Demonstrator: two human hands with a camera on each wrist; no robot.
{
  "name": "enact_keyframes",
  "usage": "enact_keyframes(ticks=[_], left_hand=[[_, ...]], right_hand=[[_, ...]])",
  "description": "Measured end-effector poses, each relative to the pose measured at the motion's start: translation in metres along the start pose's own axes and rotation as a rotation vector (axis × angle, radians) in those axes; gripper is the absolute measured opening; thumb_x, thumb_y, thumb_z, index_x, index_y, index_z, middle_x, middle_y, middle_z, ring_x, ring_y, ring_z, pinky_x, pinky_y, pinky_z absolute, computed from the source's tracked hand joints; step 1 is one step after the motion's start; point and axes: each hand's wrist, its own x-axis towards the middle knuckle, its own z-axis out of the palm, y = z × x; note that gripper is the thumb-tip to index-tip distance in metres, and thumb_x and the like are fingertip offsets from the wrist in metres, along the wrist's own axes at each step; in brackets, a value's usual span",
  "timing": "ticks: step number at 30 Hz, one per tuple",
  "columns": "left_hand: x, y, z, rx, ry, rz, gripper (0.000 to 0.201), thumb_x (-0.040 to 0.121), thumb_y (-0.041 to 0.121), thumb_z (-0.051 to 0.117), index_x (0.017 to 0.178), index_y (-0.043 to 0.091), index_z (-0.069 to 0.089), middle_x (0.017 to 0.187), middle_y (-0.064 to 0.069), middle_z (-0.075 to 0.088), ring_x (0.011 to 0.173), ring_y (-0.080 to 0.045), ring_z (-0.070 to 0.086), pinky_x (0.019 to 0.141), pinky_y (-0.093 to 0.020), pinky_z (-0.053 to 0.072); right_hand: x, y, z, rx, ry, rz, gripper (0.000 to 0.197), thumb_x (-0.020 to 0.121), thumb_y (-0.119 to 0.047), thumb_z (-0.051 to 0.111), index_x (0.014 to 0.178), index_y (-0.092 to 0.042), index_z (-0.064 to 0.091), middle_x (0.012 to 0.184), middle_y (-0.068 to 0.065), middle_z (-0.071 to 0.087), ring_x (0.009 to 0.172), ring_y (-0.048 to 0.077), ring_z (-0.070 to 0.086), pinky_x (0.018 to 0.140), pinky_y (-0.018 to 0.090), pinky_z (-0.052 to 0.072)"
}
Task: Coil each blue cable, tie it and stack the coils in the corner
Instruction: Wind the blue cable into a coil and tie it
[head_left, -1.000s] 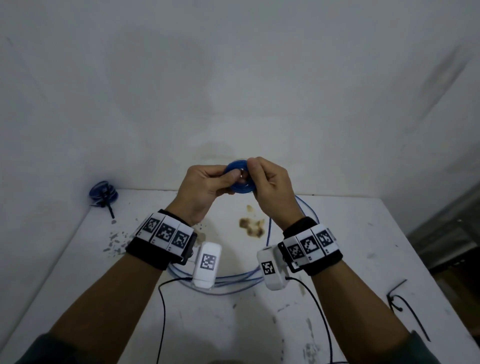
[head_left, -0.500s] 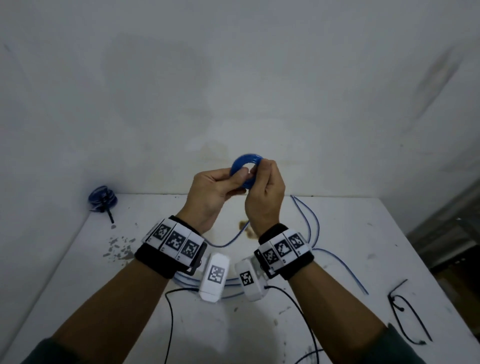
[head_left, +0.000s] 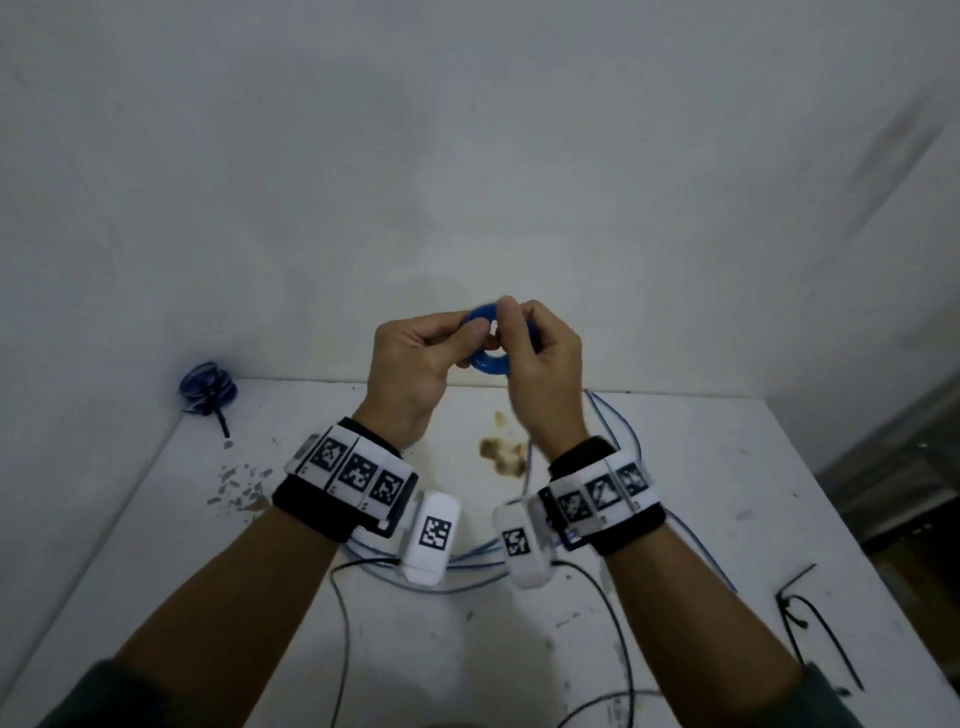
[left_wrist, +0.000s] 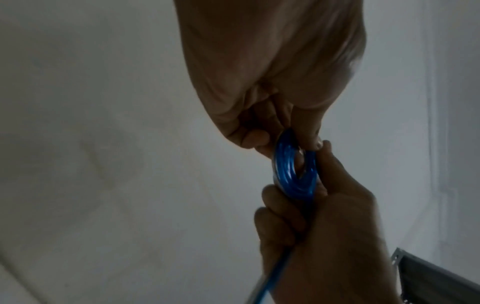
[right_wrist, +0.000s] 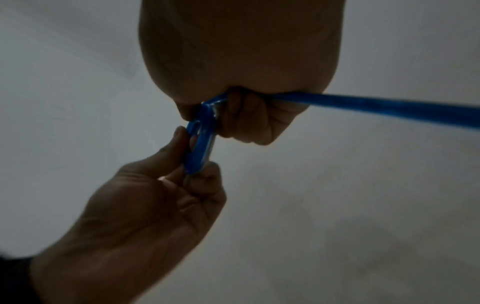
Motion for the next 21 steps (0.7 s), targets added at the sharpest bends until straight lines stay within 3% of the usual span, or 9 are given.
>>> enact_keyframes(ticks=[3,6,8,10,12,14,17,19,21], left_hand=[[0.0,-0.002,0.009,-0.121,0.05,-0.059,0.015,0.076,0.029,0.072,0.085,0.02,0.08,0.082,-0.005,0.076,0.083,-0.021,0.067,0.085,-0.043,0.05],[0.0,-0.002,0.004,-0.017,-0.066,-0.11,0.017,0.083,0.026,0.07,0.091,0.015,0.078,0.09,-0.006,0.077,0.086,-0.019,0.068,0.079,-0.035,0.053],[0.003,-0.001,-0.009,0.144,-0.129,-0.106,0.017,0.088,0.018,0.069,0.1,0.01,0.076,0.095,-0.008,0.077,0.088,-0.018,0.07,0.074,-0.029,0.053],[0.007,0.002,-0.023,0.247,-0.192,-0.094,0.026,0.087,0.016,0.071,0.112,0.009,0.072,0.099,-0.007,0.076,0.089,-0.016,0.072,0.075,-0.027,0.055],[0.009,0.01,-0.031,0.311,-0.262,-0.08,0.034,0.082,0.022,0.072,0.114,0.01,0.071,0.096,-0.005,0.076,0.085,-0.014,0.072,0.076,-0.024,0.055],[0.012,0.017,-0.03,0.397,-0.328,-0.035,0.024,0.085,0.021,0.072,0.105,0.009,0.075,0.088,-0.001,0.077,0.077,-0.008,0.07,0.072,-0.017,0.051],[0.014,0.022,-0.027,0.405,-0.342,-0.04,0.015,0.084,0.021,0.072,0.094,0.011,0.078,0.081,0.001,0.077,0.074,-0.007,0.069,0.069,-0.016,0.051],[0.014,0.021,-0.027,0.384,-0.359,-0.052,0.021,0.08,0.027,0.074,0.092,0.01,0.078,0.083,-0.003,0.077,0.08,-0.016,0.072,0.077,-0.026,0.057],[0.012,0.018,-0.026,0.36,-0.378,-0.043,0.014,0.079,0.019,0.075,0.091,0.012,0.078,0.083,-0.005,0.077,0.081,-0.02,0.073,0.081,-0.032,0.059]], right_hand=[[-0.021,0.009,0.021,0.137,0.159,0.044,0.036,0.101,-0.04,0.038,0.077,-0.015,0.046,0.063,0.003,0.038,0.055,0.018,0.033,0.05,0.032,0.031],[-0.022,0.015,0.017,0.131,0.168,0.014,0.03,0.102,-0.039,0.034,0.074,-0.036,0.045,0.063,-0.014,0.043,0.054,0.012,0.036,0.05,0.03,0.031],[-0.014,0.018,0.003,0.018,0.045,-0.026,0.032,0.104,-0.031,0.035,0.075,-0.027,0.046,0.062,-0.014,0.043,0.054,0.009,0.036,0.053,0.029,0.032],[-0.002,0.016,-0.015,-0.209,-0.169,-0.081,0.033,0.104,-0.026,0.036,0.075,-0.014,0.046,0.061,-0.004,0.043,0.054,0.012,0.038,0.054,0.031,0.033],[0.008,0.009,-0.028,-0.442,-0.43,-0.122,0.033,0.105,-0.03,0.037,0.074,-0.021,0.046,0.061,-0.003,0.047,0.055,0.015,0.042,0.057,0.035,0.037],[0.017,0.0,-0.033,-0.573,-0.594,-0.114,0.036,0.106,-0.034,0.038,0.07,-0.033,0.04,0.059,-0.008,0.046,0.055,0.013,0.043,0.059,0.036,0.038],[0.024,-0.007,-0.038,-0.541,-0.648,-0.072,0.04,0.105,-0.034,0.043,0.066,-0.028,0.043,0.057,-0.007,0.044,0.054,0.013,0.039,0.057,0.036,0.036],[0.023,-0.008,-0.042,-0.443,-0.644,-0.031,0.042,0.104,-0.033,0.047,0.066,-0.016,0.048,0.057,-0.007,0.042,0.055,0.011,0.037,0.057,0.032,0.032],[0.021,-0.008,-0.046,-0.337,-0.643,0.01,0.041,0.103,-0.027,0.05,0.067,-0.008,0.053,0.056,-0.009,0.043,0.054,0.009,0.038,0.057,0.024,0.032]])
